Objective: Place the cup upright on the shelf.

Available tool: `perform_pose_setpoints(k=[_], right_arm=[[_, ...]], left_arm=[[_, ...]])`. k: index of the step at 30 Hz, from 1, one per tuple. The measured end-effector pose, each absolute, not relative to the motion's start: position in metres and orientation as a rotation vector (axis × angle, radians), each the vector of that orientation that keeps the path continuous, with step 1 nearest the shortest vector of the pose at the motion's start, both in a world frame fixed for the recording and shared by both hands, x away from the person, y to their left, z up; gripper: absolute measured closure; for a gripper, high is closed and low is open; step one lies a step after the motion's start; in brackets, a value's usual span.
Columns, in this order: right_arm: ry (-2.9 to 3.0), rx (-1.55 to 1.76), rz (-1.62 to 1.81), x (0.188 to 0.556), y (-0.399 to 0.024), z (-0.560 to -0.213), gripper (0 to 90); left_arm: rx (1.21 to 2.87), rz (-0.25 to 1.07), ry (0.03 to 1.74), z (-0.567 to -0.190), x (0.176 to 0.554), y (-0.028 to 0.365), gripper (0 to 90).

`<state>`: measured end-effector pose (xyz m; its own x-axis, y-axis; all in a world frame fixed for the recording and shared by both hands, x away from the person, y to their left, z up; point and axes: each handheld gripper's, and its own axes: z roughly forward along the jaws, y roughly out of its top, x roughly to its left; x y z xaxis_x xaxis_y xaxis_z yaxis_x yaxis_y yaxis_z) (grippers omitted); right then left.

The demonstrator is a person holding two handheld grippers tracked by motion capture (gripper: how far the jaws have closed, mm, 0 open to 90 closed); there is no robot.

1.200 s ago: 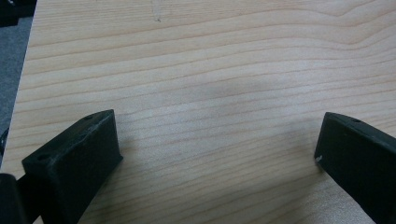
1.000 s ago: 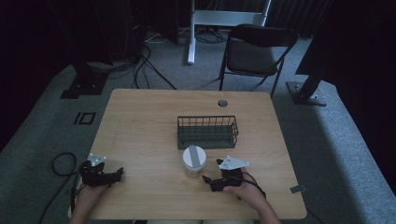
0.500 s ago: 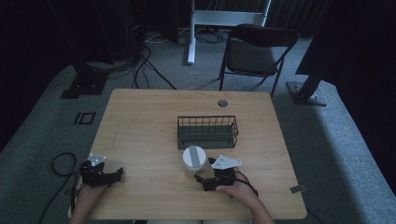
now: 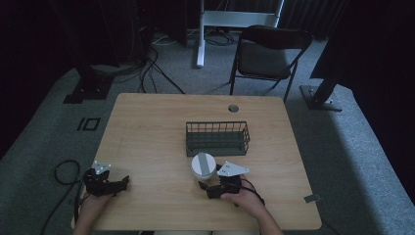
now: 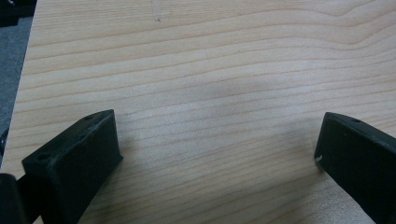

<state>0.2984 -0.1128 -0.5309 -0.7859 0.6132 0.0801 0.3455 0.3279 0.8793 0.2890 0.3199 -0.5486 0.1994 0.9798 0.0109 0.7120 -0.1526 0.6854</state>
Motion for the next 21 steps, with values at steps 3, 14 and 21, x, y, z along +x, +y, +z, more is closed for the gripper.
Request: perform_pose_setpoints(k=[3,14,21], right_arm=[[2.313,0.868,1.451,0.300,-0.110,-0.530,11.4],[2.282,0.889,1.473,0.304,-0.101,-0.531,11.4],[2.263,0.907,1.472,0.306,-0.098,-0.533,11.5]], left_arm=[[1.931,0.635,1.571,-0.549,0.289,0.320,0.2],[1.931,0.635,1.571,-0.549,0.289,0.320,0.1],[1.931,0.635,1.571,-0.549,0.289,0.320,0.2]])
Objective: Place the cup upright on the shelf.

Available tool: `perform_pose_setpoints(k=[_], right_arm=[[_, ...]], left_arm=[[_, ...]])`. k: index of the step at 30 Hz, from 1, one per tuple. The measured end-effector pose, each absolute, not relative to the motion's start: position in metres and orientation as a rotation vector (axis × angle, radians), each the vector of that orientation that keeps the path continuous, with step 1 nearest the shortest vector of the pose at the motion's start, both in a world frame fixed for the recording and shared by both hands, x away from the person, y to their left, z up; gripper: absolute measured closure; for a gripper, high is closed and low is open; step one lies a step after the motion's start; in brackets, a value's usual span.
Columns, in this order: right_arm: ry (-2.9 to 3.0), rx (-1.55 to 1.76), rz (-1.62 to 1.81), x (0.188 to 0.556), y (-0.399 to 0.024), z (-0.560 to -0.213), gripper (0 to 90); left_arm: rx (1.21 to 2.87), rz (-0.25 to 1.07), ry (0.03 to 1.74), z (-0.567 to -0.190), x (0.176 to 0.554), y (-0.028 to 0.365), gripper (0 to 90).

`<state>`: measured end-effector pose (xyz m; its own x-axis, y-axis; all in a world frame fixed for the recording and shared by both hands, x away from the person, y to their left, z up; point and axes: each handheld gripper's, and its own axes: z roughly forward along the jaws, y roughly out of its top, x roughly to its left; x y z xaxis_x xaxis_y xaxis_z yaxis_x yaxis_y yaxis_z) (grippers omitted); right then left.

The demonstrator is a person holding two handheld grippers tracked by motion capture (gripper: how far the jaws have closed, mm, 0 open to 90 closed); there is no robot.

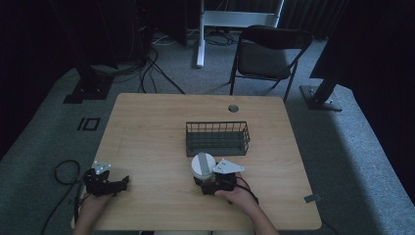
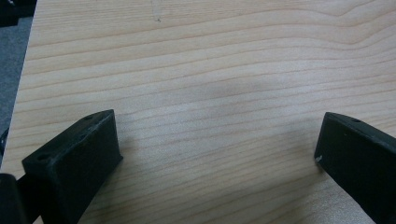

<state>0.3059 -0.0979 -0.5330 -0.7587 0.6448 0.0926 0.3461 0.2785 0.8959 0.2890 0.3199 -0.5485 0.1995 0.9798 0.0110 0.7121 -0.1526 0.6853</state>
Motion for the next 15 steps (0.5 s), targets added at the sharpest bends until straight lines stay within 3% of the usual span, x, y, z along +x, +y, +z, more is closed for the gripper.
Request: perform_pose_setpoints(k=[13,15], right_arm=[[2.252,0.905,1.466,0.3073,-0.0919,-0.5349,11.5],[2.244,0.906,1.455,0.3076,-0.0916,-0.5347,14.7]], left_arm=[[1.931,0.635,1.571,-0.5485,0.2890,0.3199,0.1],[1.931,0.635,1.571,-0.5485,0.2890,0.3199,0.1]])
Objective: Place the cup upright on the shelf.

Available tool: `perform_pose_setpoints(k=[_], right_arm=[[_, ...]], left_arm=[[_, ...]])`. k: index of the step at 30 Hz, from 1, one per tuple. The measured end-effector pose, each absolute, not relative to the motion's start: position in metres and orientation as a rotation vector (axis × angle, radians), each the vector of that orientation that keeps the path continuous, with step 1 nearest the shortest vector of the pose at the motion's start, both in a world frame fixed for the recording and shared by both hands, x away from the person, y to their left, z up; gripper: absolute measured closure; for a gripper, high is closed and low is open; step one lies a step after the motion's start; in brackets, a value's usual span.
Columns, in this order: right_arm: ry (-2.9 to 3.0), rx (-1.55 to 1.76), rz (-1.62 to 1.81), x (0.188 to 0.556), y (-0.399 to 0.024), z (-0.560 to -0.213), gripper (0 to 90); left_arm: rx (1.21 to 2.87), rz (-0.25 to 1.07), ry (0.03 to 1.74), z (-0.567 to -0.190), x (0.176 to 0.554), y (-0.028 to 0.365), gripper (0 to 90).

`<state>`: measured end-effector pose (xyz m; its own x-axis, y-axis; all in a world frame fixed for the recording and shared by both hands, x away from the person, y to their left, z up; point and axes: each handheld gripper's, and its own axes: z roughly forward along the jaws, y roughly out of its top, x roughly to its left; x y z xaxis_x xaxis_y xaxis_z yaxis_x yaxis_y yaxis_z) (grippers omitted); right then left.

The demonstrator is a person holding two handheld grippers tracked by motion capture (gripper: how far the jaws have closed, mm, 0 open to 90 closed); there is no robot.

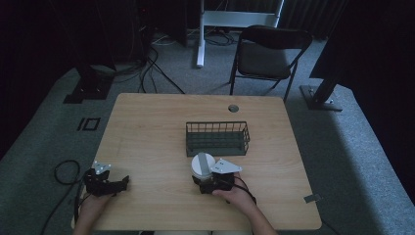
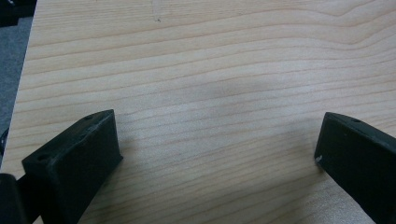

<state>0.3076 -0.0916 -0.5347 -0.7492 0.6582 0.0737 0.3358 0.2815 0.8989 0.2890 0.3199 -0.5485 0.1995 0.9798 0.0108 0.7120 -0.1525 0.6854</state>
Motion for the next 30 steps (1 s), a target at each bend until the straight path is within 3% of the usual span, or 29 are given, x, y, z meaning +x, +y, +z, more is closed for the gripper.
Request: perform_pose_setpoints(k=[30], right_arm=[[2.252,0.854,1.425,0.309,-0.096,-0.503,18.3]], left_arm=[[1.930,0.634,1.572,-0.548,0.289,0.320,0.1]])
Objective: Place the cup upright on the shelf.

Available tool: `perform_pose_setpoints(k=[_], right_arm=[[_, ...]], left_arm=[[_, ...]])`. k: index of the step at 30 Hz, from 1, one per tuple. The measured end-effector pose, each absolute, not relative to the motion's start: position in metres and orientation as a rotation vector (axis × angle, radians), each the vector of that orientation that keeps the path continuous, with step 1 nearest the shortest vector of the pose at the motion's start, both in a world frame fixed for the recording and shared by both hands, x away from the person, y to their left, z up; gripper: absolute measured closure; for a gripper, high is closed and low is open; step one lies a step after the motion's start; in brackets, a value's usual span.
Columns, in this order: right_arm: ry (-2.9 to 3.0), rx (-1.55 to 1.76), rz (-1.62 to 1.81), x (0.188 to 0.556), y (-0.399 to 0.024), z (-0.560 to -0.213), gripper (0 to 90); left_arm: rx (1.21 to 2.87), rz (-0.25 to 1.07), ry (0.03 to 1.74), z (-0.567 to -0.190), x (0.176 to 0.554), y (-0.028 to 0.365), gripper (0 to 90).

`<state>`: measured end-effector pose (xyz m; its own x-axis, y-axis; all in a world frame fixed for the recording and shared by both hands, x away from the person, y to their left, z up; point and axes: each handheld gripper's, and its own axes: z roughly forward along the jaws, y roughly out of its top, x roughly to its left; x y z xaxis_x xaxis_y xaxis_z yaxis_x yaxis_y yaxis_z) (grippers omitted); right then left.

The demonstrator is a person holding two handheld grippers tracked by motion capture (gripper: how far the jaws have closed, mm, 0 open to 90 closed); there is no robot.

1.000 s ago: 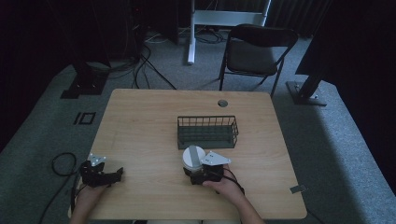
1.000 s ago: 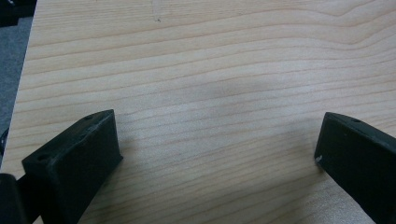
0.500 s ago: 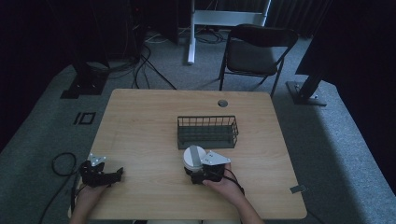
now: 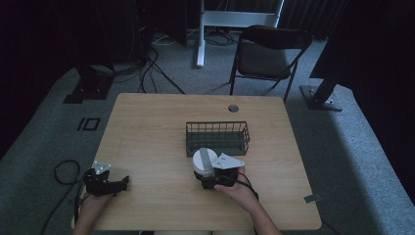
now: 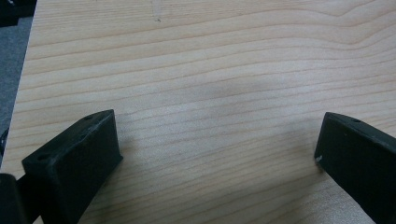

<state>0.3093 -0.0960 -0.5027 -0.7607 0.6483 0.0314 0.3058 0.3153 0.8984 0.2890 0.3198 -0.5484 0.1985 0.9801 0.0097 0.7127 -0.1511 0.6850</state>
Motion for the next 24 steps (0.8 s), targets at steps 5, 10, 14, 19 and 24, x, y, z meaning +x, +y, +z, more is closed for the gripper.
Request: perform_pose_setpoints(k=[5,10,14,19,24], right_arm=[[2.249,0.857,1.423,0.313,-0.096,-0.495,18.3],[2.229,0.855,1.414,0.317,-0.096,-0.485,18.3],[2.208,0.842,1.430,0.321,-0.097,-0.475,18.3],[2.179,0.846,1.437,0.327,-0.099,-0.464,18.3],[2.138,0.859,1.448,0.331,-0.101,-0.455,18.3]], left_arm=[[1.930,0.634,1.572,-0.548,0.289,0.320,0.1],[1.930,0.634,1.572,-0.548,0.289,0.320,0.1],[1.930,0.634,1.572,-0.548,0.289,0.320,0.1],[1.930,0.634,1.572,-0.548,0.289,0.320,0.1],[1.927,0.634,1.573,-0.549,0.289,0.320,0.1]])
